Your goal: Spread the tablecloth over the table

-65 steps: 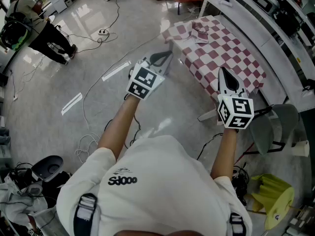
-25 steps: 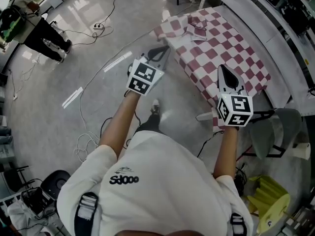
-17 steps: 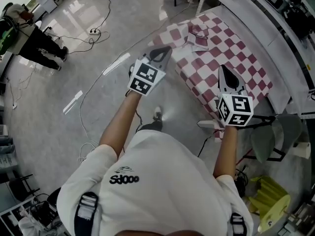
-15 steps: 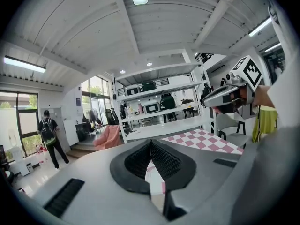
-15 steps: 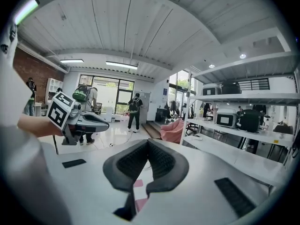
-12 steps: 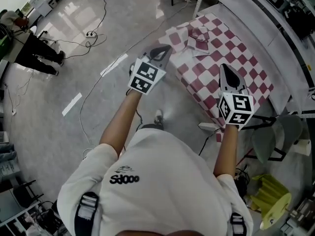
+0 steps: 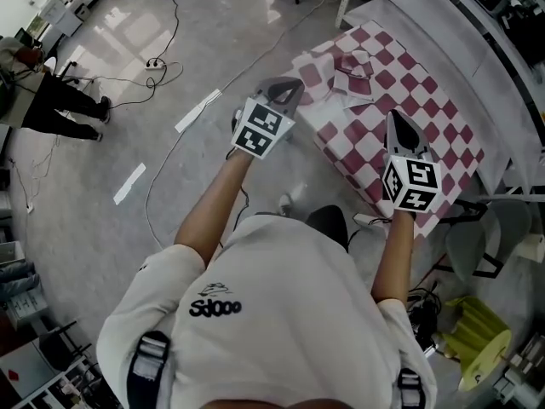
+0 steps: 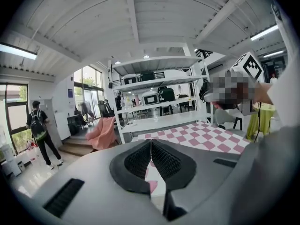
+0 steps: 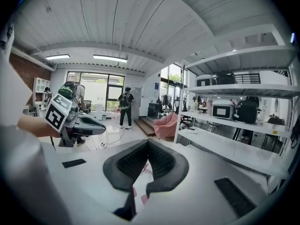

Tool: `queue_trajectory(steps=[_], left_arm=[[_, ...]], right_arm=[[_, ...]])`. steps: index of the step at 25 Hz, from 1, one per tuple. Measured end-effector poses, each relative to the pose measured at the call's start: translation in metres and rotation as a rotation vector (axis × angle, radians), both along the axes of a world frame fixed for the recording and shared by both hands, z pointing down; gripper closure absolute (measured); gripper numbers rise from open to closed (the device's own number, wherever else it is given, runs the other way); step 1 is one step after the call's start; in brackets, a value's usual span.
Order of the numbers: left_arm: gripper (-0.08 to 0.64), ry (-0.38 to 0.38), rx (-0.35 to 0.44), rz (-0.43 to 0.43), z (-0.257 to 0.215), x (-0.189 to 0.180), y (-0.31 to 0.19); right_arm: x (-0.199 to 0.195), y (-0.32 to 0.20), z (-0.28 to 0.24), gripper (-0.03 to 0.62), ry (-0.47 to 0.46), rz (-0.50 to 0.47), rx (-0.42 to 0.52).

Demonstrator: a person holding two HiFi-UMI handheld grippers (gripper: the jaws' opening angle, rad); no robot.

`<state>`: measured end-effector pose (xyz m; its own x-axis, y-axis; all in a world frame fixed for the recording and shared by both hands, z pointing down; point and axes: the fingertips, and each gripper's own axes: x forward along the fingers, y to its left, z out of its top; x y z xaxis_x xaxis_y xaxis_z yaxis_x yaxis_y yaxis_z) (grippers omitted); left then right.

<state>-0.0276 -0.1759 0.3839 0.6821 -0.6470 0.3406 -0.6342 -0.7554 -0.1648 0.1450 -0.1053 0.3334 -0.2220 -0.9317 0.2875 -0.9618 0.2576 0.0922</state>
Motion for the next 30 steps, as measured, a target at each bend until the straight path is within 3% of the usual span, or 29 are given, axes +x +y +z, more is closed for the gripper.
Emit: queue_trajectory(steps=[4,7,12,16,24,30], left_arm=[[0.531,-0.003,-0.055,0.019,0.024,0.008,-0.019],[0.462,-0.016,-0.118,0.033,0.049,0.017,-0.029],[0.442,-0.047,-0.224,0.019,0.096,0.029,-0.053],[0.371,-0.112,-0.313,0.021,0.146,0.040,-0.072],[0.354,-0.231,-0.480,0.035,0.241,0.053,-0.096],[0.354,-0.311,-0.558,0.028,0.288,0.050,-0.101]], right_arm=[[0.004,-0.019,0.014,0.571,-0.013,0.015,-0.019],[0.007,-0.033,0.030,0.571,-0.012,0.014,-0.045],[0.013,-0.059,0.059,0.571,-0.016,-0.014,-0.104],[0.025,-0.081,0.085,0.571,-0.036,-0.023,-0.155],[0.049,-0.121,0.137,0.571,-0.067,-0.021,-0.265],[0.055,-0.135,0.165,0.571,-0.076,-0.033,-0.323]])
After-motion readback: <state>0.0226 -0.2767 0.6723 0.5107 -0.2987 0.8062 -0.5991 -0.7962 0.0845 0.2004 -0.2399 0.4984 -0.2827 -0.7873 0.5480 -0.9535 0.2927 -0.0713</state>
